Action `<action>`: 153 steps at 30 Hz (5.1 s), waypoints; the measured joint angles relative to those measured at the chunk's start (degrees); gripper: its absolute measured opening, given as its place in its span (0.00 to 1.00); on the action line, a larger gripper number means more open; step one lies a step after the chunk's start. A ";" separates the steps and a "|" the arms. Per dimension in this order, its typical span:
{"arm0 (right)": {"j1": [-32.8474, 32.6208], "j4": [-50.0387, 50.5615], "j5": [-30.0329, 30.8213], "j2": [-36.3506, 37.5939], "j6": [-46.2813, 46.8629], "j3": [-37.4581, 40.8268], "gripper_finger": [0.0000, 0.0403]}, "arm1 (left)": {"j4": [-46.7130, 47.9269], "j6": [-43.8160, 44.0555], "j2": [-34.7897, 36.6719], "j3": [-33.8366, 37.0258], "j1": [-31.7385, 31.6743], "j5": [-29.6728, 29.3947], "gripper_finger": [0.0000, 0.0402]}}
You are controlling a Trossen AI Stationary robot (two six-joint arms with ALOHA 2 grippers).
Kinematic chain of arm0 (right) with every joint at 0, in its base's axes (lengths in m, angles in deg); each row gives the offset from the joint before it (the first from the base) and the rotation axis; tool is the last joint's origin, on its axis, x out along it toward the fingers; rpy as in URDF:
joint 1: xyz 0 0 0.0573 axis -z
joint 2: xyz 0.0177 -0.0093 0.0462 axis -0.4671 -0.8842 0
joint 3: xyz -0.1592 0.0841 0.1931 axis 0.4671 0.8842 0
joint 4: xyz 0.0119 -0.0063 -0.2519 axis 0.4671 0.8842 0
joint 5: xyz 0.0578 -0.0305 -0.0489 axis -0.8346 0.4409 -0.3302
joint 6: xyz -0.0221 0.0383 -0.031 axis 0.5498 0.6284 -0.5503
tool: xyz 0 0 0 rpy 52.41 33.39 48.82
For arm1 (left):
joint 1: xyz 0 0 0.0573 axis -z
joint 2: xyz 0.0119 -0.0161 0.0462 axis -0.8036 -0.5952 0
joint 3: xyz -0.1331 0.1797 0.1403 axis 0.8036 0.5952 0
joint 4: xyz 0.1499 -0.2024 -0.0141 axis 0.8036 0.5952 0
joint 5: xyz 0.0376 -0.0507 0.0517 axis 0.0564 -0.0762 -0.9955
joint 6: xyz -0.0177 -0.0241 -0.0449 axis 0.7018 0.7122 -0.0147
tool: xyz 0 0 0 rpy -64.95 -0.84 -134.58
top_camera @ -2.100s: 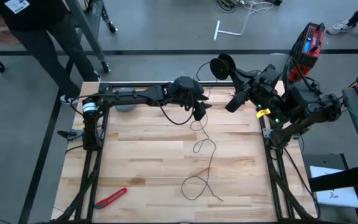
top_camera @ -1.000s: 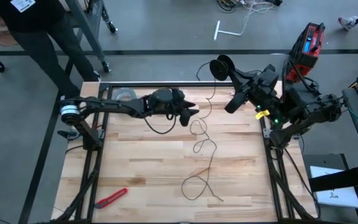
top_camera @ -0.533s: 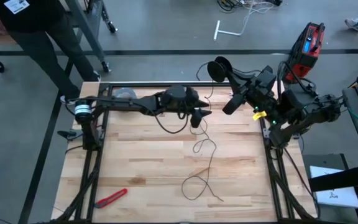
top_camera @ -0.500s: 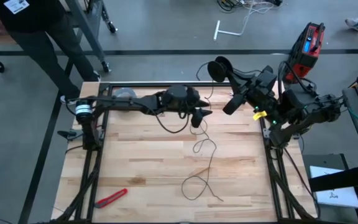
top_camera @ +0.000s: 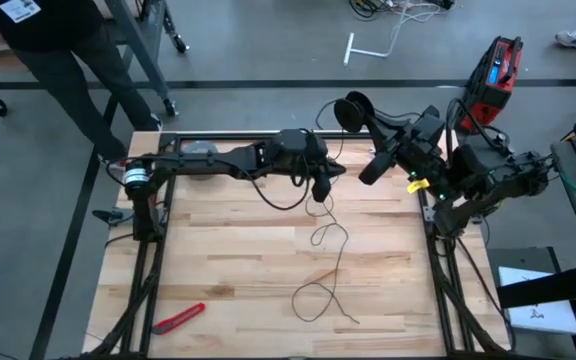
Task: Coil cords
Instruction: Coil the black wire on the black spool
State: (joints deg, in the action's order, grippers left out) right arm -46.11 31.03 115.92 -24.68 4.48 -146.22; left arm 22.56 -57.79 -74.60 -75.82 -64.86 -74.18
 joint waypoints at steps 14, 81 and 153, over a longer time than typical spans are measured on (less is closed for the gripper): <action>0.00 -0.04 1.59 0.00 -1.32 0.00 0.00 | 2.13 10.59 10.00 -0.02 0.44 6.89 0.00; -0.37 -3.08 5.16 -0.09 -5.21 -0.02 0.00 | 12.98 -1.67 9.79 6.69 -0.58 -2.82 0.61; -1.14 -1.29 5.42 -2.60 0.46 -0.02 0.00 | 2.15 2.11 10.03 -0.56 0.09 4.68 0.00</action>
State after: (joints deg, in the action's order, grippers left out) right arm -47.25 29.74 121.34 -27.28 4.94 -146.24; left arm 24.71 -55.68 -64.57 -76.39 -64.76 -69.50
